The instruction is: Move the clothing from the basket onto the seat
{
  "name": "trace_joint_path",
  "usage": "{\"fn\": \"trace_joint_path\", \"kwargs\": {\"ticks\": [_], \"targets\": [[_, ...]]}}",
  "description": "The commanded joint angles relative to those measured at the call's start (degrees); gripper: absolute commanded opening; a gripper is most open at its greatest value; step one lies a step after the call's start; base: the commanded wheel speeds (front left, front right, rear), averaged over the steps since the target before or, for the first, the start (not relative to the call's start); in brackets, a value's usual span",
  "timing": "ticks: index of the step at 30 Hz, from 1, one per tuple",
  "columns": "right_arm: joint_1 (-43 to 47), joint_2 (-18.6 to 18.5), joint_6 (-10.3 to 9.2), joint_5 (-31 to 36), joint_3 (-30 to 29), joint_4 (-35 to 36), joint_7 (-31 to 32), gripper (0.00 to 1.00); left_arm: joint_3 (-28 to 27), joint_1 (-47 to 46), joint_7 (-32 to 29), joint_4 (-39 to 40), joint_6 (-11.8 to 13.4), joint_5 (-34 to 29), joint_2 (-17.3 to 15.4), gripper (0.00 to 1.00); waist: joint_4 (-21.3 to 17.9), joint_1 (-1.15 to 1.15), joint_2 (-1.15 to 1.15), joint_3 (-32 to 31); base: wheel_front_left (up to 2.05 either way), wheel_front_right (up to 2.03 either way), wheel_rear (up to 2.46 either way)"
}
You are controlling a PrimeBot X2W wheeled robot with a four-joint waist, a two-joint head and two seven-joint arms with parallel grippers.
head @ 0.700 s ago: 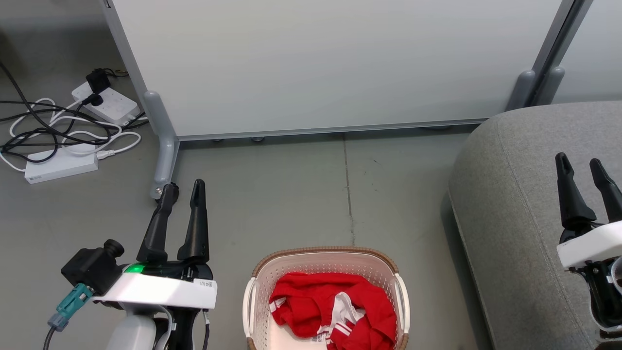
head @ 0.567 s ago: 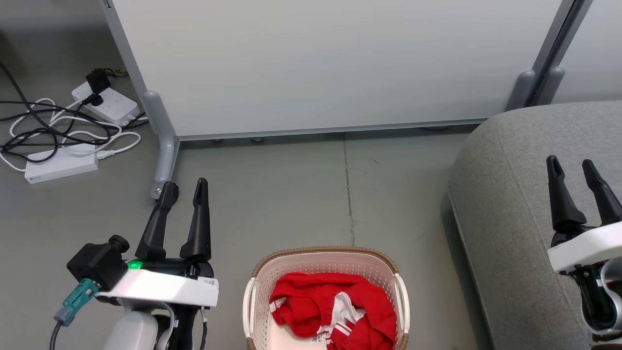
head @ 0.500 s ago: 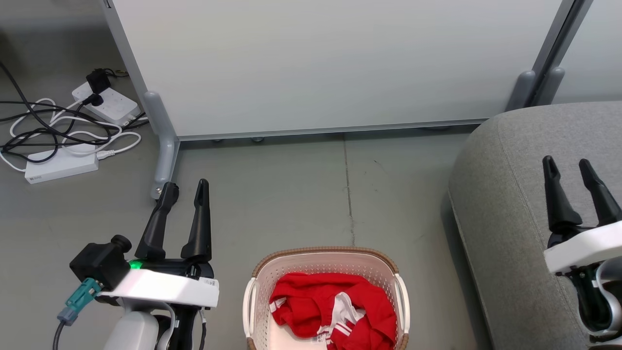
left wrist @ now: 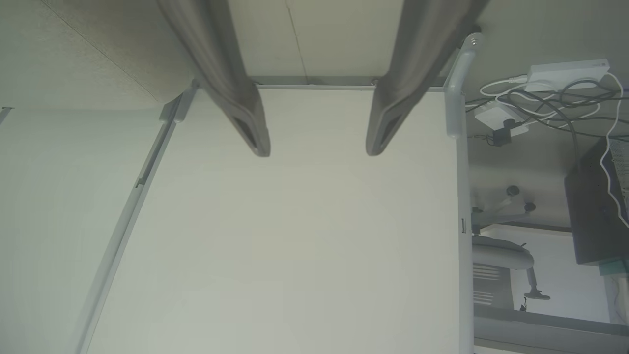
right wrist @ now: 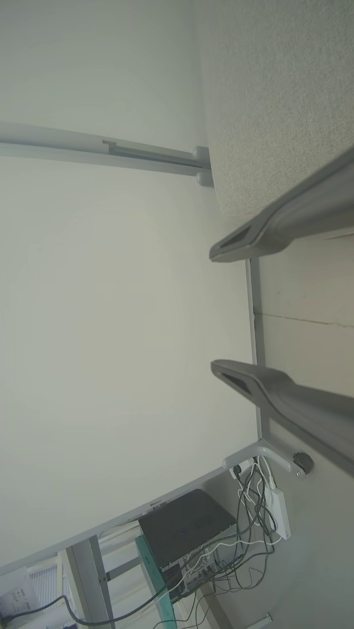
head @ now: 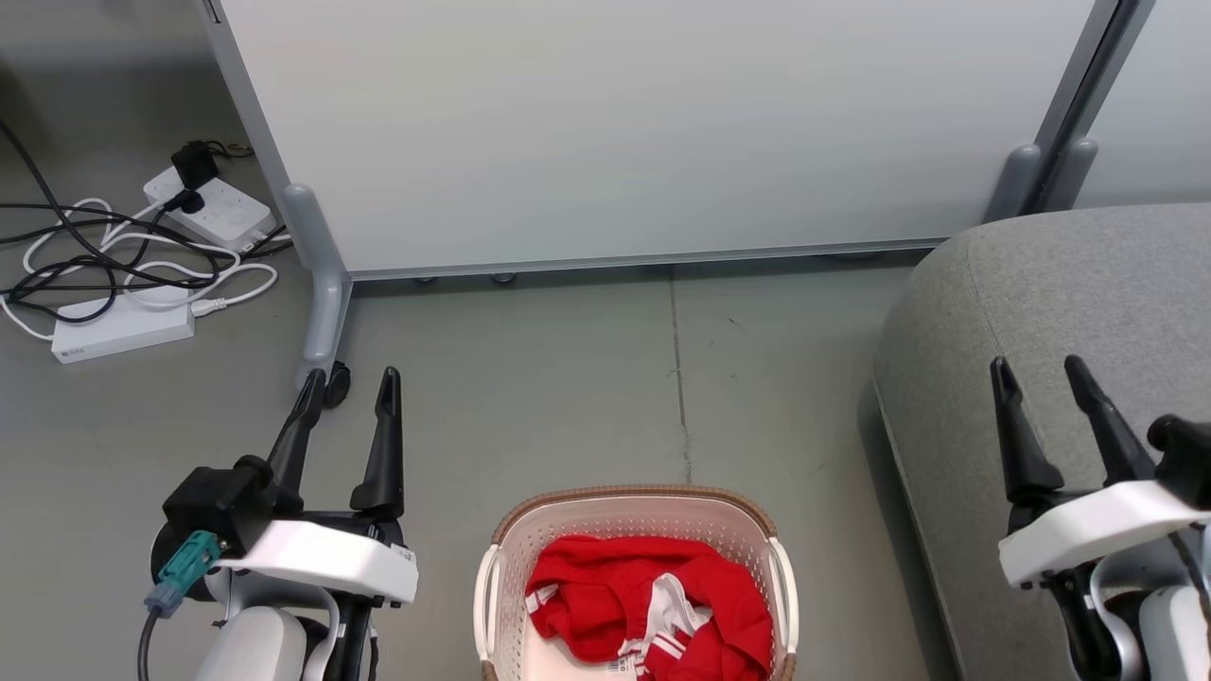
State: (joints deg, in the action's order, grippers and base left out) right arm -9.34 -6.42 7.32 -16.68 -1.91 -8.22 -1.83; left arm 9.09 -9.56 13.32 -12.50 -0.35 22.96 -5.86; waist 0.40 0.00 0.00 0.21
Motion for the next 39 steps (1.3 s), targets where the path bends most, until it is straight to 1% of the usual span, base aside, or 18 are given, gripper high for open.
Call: {"fn": "trace_joint_path", "kwargs": {"ticks": [1,16,32,39], "targets": [[0.4,0.0,0.23,1.5,0.2,-0.1,-1.3,1.0,-0.5,-0.9,-0.2,-0.5,0.5,-1.8,-0.3,1.0,0.0,0.0,0.0,-0.1,0.0,0.0,0.0],[3.2,2.0,0.24,4.1,1.8,-5.0,-5.8,1.0,-1.6,0.0,-1.9,-5.1,2.4,-7.6,-0.7,1.0,-0.2,0.0,0.0,-0.9,0.0,0.0,0.0],[3.8,3.0,0.27,7.0,3.6,-8.2,-10.4,1.0,-2.4,0.4,-1.0,-8.2,3.5,-12.6,-0.5,1.0,-0.5,0.0,0.0,-1.0,0.0,0.0,0.0],[3.9,3.3,0.28,8.4,3.4,-10.1,-12.3,1.0,-2.5,0.9,-0.7,-9.0,4.0,-14.5,-0.3,1.0,-0.4,0.0,0.0,-1.1,0.0,0.0,0.0]]}}
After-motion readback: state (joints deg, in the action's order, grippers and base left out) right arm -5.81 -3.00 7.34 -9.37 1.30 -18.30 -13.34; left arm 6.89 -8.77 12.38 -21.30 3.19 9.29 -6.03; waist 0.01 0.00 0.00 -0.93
